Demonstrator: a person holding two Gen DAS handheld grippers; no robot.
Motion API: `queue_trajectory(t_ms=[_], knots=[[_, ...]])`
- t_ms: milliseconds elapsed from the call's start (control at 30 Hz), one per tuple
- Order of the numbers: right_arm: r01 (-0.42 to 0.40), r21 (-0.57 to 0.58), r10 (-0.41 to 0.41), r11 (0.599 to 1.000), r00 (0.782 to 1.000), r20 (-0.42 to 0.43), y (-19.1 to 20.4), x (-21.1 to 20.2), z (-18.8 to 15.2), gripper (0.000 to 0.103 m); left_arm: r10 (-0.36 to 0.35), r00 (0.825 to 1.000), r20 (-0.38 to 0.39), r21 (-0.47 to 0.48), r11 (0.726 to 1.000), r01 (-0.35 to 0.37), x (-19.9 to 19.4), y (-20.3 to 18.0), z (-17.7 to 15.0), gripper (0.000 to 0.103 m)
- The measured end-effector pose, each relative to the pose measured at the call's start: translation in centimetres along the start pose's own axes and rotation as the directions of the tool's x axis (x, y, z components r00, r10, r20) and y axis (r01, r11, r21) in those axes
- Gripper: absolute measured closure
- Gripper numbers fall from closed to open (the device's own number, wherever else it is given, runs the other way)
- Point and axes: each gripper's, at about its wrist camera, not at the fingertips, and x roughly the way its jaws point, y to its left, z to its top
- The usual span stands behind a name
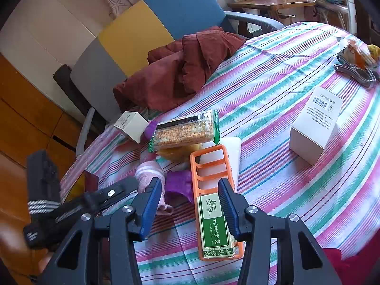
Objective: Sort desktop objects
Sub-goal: 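Grasp the pink sock with the left tool while the right tool grasps the cracker package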
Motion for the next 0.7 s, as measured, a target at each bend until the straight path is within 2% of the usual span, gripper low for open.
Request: queue_trajectory(t_ms=[233, 400, 700], knots=[[-0.009, -0.007, 0.009, 1.000, 1.000, -0.009, 0.2, 0.2, 0.0, 0.048, 0.036, 0.999, -0.019, -0.002, 0.999, -0.036, 2.3, -0.2, 0.9, 0.034], [-0.009, -0.010, 0.009, 1.000, 1.000, -0.008, 0.2, 0.2, 0.0, 0.048, 0.110, 0.994, 0.007, 0.061, 0.992, -0.111, 3.3, -0.4, 0.8, 0.035], [0.001, -0.081, -0.002, 0.997, 1.000, -0.020, 1.5, 0.4, -0.4, 0.048, 0.077, 0.997, -0.003, 0.072, 0.995, -0.076, 4.1, 0.7, 0.7, 0.034]])
